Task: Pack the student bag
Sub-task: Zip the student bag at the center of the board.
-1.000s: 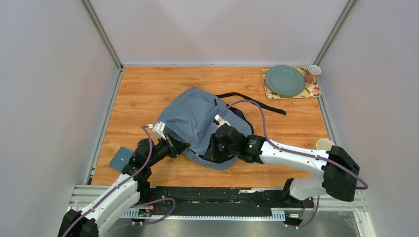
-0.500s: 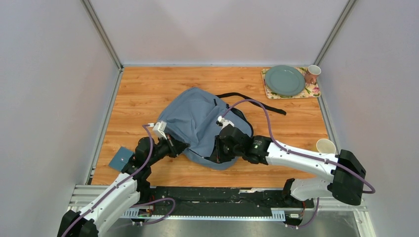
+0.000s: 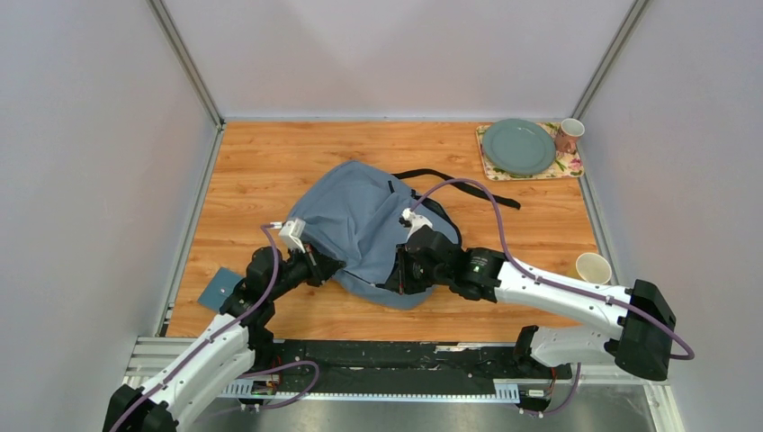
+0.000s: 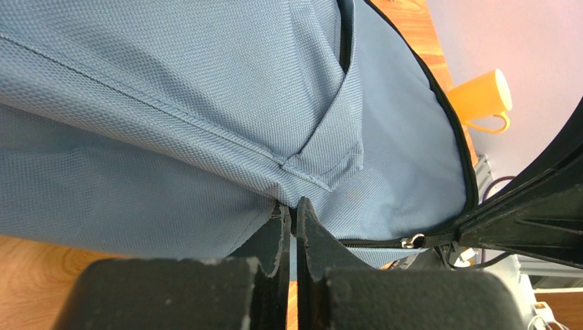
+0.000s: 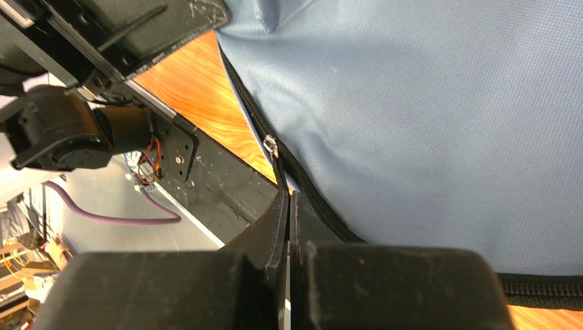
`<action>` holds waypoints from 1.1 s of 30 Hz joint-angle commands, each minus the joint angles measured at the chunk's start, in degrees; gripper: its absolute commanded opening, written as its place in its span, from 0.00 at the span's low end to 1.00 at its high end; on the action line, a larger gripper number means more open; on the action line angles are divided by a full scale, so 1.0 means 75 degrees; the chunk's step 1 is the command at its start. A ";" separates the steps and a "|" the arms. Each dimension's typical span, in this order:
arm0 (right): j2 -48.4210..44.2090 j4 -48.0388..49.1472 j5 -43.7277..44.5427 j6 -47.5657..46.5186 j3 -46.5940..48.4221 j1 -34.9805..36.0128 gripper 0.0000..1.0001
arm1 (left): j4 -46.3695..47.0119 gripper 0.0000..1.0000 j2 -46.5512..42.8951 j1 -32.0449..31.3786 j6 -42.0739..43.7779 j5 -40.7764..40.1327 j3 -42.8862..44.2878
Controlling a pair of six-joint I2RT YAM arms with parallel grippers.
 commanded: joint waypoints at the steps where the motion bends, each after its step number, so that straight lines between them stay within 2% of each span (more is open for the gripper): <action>1: -0.0184 -0.0484 -0.0343 -0.0582 -0.0018 -0.0010 0.00 | -0.0563 0.00 0.0031 0.0182 0.0707 -0.0267 0.0397; 9: -0.0254 -0.0392 -0.0601 -0.0595 -0.0616 -0.0010 0.00 | -0.0974 0.00 0.0828 0.1283 0.1152 0.0727 0.1077; 14: -0.0126 0.0240 -0.0706 -0.0327 -0.0628 -0.0010 0.00 | -0.0998 0.00 0.1471 0.2197 0.1060 0.1478 0.1487; 15: -0.0102 0.0392 -0.0742 -0.0175 -0.0593 -0.0010 0.00 | -0.0998 0.19 0.1566 0.2407 0.0873 0.1909 0.1546; 17: -0.0009 0.0872 -0.0800 -0.0057 -0.0465 -0.0010 0.00 | -0.0823 0.41 0.1648 0.2421 0.0592 0.2205 0.1582; 19: 0.0144 0.1270 -0.0801 0.0166 -0.0394 -0.0010 0.00 | -0.0531 0.77 0.1556 0.2421 0.0030 0.2627 0.1384; 21: 0.0296 0.1401 -0.0789 0.0283 -0.0300 -0.0010 0.00 | -0.0750 0.79 0.1263 0.2409 -0.0368 0.2605 0.1277; 25: 0.0379 0.1449 -0.0742 0.0249 -0.0288 -0.0010 0.00 | -0.2414 0.79 0.0572 0.2421 -0.0558 0.2242 0.1160; 29: 0.0379 0.1343 -0.0765 0.0131 -0.0276 -0.0010 0.00 | -0.2674 0.79 -0.0283 0.2409 -0.1248 0.2183 0.0750; 33: 0.0402 0.1390 -0.0929 0.0108 -0.0276 -0.0010 0.00 | -0.2814 0.79 -0.0273 0.2257 -0.1460 0.2078 0.0550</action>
